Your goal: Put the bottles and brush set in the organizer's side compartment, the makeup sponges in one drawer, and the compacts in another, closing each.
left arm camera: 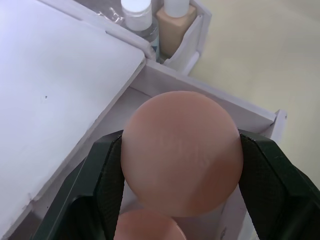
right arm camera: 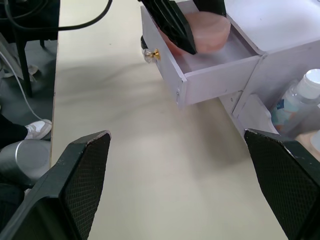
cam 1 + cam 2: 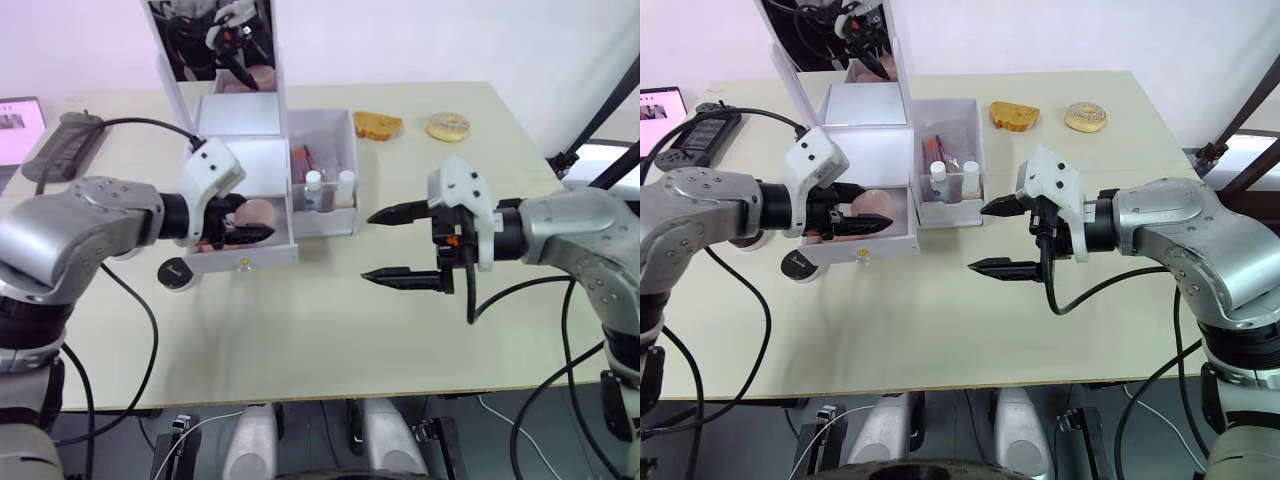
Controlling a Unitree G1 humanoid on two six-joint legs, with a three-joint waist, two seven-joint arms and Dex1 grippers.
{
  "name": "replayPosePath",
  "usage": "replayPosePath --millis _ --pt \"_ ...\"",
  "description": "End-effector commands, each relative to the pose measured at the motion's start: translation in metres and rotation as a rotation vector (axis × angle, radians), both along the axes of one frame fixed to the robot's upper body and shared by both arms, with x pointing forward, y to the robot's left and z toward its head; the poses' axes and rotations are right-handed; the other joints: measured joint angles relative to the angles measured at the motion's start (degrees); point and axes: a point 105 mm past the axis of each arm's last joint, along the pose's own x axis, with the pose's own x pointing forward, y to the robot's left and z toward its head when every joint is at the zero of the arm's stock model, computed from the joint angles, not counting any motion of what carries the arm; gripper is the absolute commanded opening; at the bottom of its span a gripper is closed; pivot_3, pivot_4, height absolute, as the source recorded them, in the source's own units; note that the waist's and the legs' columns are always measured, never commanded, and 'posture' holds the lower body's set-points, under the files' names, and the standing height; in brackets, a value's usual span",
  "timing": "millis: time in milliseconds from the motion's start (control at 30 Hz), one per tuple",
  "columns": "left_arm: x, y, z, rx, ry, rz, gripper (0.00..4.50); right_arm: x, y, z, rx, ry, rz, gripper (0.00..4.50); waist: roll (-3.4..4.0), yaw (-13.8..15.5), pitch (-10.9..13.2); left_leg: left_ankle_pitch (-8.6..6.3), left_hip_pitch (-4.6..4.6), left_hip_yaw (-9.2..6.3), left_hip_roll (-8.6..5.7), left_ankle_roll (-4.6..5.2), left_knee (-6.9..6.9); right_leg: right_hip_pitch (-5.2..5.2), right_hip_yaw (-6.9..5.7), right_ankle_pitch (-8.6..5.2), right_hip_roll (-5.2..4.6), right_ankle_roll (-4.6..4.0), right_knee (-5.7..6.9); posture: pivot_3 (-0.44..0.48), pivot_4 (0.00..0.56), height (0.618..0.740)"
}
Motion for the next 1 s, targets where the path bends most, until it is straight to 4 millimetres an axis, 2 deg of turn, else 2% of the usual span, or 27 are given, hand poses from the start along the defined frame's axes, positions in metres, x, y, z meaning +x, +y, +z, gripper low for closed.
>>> replayPosePath --millis 33,333,400,467,667,767,867,1000 --pt "-0.001 -0.002 0.008 0.002 -0.048 -0.01 2.66 -0.001 -0.001 0.012 0.002 -0.061 0.006 4.5 0.0 0.01 0.0 0.0 0.0 0.0 0.0 0.0 0.01 0.0 0.0 0.0 0.0 0.0 0.0 0.0 0.15 0.74" --pt "0.004 -0.002 0.001 0.013 -0.051 0.006 2.66 -0.003 -0.001 0.015 0.009 -0.067 0.009 4.5 0.0 -0.07 0.0 0.0 0.0 0.0 0.0 0.0 0.02 0.0 0.0 0.0 0.0 0.0 0.02 0.0 0.15 0.74" --pt "0.005 -0.004 0.001 0.004 -0.052 0.007 3.73 -0.003 -0.002 0.015 0.01 -0.066 0.005 4.5 0.0 -0.02 0.0 0.0 0.0 0.0 0.0 0.0 0.01 0.0 0.0 0.0 0.0 0.0 0.04 0.0 0.15 0.74" --pt "0.005 -0.004 0.003 0.002 -0.055 0.003 4.47 -0.003 -0.002 0.014 0.009 -0.067 0.0 4.5 0.0 0.0 0.0 0.0 0.0 0.0 0.0 0.0 0.02 0.0 0.0 0.0 0.0 0.0 0.04 0.0 0.15 0.74" --pt "0.002 -0.002 0.017 -0.023 -0.075 0.004 4.47 -0.003 -0.002 0.014 0.011 -0.062 0.002 4.5 0.0 -0.03 0.0 0.0 0.0 -0.01 0.0 0.01 0.03 0.0 0.01 0.0 0.0 0.0 0.05 0.0 0.15 0.74" --pt "-0.001 0.001 0.031 -0.071 -0.099 0.004 4.47 -0.001 -0.003 0.015 0.009 -0.065 0.001 4.5 0.0 -0.09 0.0 0.0 0.0 0.0 0.0 0.01 0.03 0.0 0.01 0.0 0.0 0.01 0.06 0.0 0.15 0.74" --pt "-0.011 0.006 0.052 -0.163 -0.141 -0.04 4.47 0.004 -0.011 0.017 0.009 -0.069 -0.012 4.5 0.0 -0.07 0.0 0.0 0.0 -0.01 0.0 0.01 0.03 0.0 0.0 0.0 0.0 0.01 0.07 0.0 0.15 0.74" --pt "-0.032 0.019 0.063 -0.202 -0.195 -0.102 4.47 0.018 -0.028 0.019 0.0 -0.126 -0.047 4.5 0.01 -0.27 0.0 0.0 0.02 0.01 0.0 0.0 0.03 0.0 0.01 0.0 0.0 0.0 0.06 0.0 0.15 0.74"
